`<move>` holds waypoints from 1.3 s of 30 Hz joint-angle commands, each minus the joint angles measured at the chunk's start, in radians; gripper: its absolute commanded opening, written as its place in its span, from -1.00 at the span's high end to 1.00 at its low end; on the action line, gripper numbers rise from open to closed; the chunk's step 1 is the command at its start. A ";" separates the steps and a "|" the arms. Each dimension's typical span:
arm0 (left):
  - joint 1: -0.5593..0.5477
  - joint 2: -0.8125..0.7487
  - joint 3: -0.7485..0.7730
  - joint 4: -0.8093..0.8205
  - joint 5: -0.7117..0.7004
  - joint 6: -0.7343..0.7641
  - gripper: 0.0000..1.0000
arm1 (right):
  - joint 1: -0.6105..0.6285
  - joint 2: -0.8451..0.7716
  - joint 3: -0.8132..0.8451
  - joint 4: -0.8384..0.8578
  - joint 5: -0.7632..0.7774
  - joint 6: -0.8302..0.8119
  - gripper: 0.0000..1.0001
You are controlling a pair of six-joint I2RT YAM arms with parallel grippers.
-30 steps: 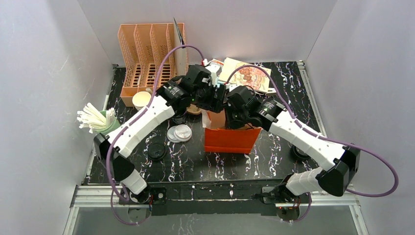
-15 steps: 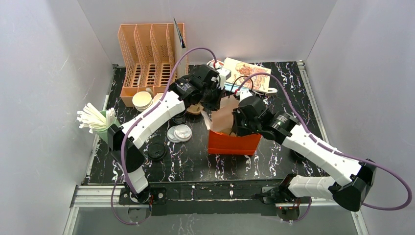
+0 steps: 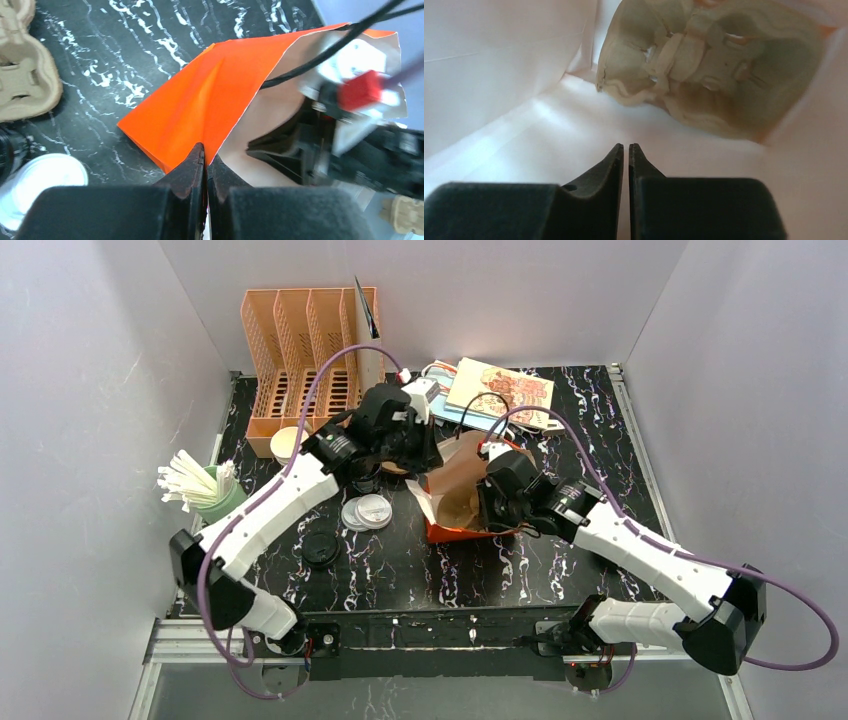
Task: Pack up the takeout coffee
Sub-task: Adjust the cup tray in the takeout bag.
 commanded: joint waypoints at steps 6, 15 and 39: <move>-0.012 -0.204 -0.202 0.211 0.128 -0.066 1.00 | 0.003 -0.014 -0.131 0.188 0.035 -0.026 0.26; -0.058 -0.260 -0.260 0.188 -0.009 -0.011 1.00 | 0.003 0.019 -0.220 0.348 0.113 -0.038 -0.19; -0.263 -0.312 -0.255 0.131 -0.409 0.307 1.00 | -0.018 0.164 -0.261 0.789 0.111 -0.190 -0.53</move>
